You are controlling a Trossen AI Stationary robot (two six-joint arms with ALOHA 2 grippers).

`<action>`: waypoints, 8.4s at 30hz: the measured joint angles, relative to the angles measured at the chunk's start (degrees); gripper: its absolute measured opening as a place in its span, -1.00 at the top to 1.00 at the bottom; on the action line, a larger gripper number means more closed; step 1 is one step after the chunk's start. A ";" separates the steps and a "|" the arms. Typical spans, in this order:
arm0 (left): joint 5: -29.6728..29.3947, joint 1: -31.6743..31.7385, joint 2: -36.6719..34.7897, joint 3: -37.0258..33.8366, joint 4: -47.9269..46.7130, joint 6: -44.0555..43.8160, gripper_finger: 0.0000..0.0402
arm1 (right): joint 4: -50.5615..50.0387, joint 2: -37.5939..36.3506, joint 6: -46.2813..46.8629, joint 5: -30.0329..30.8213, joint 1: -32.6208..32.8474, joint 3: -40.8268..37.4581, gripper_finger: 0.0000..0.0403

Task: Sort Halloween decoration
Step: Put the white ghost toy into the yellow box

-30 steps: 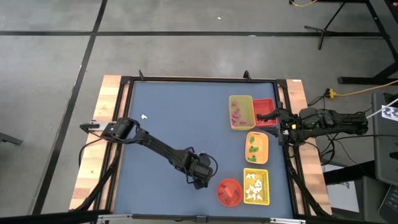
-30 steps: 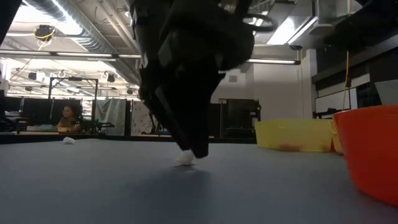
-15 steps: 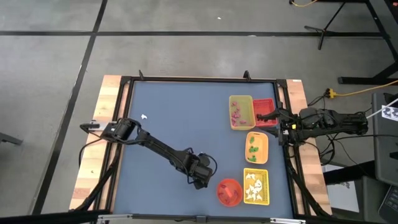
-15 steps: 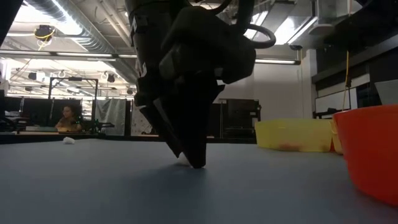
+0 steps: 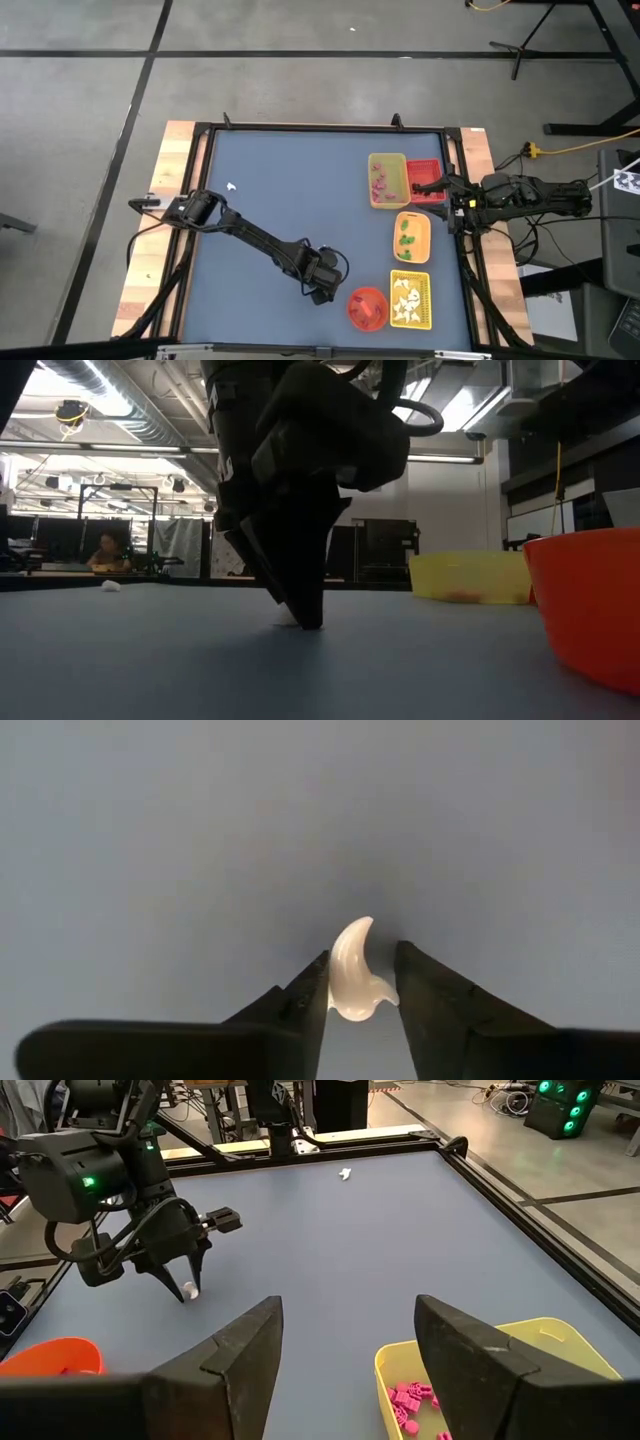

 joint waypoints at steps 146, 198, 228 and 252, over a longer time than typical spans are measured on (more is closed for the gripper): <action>16.46 5.53 1.95 3.78 -4.94 0.02 0.76 | -0.01 -0.02 -0.02 0.00 -0.01 0.00 -0.12; 25.58 6.38 -0.39 3.74 -7.13 14.24 0.53 | -0.01 -0.01 -0.02 0.00 -0.02 0.00 -0.12; 15.37 2.50 -0.48 3.78 -7.13 -1.44 0.31 | -0.01 -0.02 -0.02 0.00 -0.02 0.00 -0.12; 13.51 1.92 1.11 3.87 -6.19 -1.64 0.47 | 0.06 0.01 -0.02 -1.62 0.00 0.00 -0.12</action>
